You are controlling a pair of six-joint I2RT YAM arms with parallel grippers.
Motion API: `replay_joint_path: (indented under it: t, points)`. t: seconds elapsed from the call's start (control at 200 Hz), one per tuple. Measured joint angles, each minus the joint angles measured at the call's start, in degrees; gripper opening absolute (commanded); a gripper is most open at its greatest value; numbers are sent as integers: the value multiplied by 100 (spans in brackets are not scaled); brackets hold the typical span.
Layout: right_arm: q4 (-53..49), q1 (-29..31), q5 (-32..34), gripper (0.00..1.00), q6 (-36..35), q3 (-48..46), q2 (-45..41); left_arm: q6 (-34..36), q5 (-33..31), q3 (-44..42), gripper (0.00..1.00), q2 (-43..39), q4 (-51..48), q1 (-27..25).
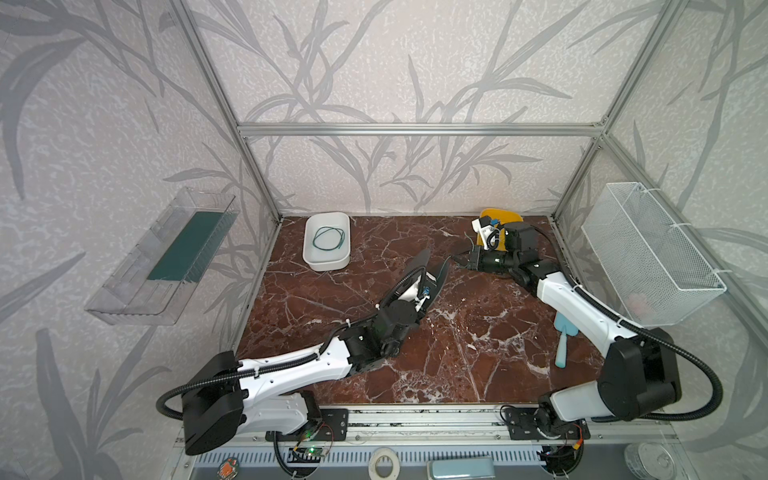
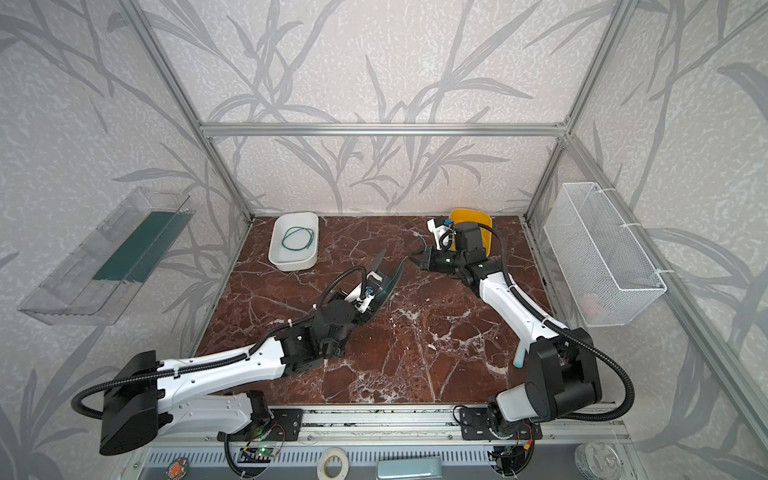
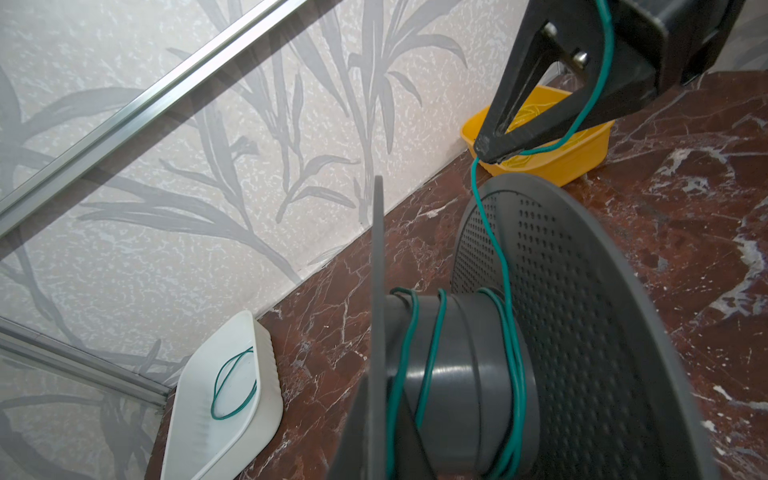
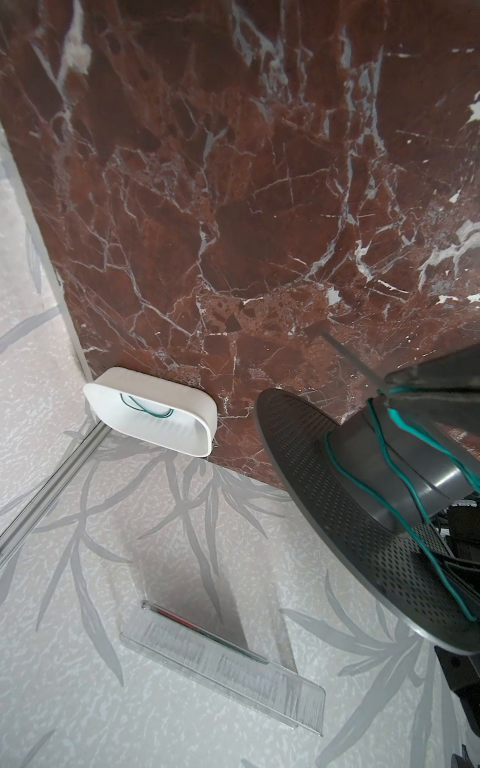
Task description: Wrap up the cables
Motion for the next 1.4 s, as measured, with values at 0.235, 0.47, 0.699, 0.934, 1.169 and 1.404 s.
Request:
replay_joint_path:
  t: [0.235, 0.47, 0.699, 0.934, 1.169, 1.404]
  points:
    - [472, -461, 308, 27, 199, -177, -142, 66, -378, 142, 0, 981, -529, -22]
    - [422, -492, 560, 30, 131, -177, -599, -74, -280, 339, 0, 1093, -671, 160]
    - [310, -437, 732, 42, 131, -772, -1541, -988, 385, 750, 0, 1016, -1189, 774]
    - [706, 57, 748, 68, -153, -2028, -2376, -2653, 1003, 1530, 0, 393, -1967, 1563]
    - [1364, 1082, 1126, 78, -619, -3060, -2750, -3696, 1119, 2741, 0, 57, -2374, 1928]
    - [2114, 1147, 1263, 84, -490, -3287, -2308, -4181, 1220, 3077, 0, 52, -2594, 1971]
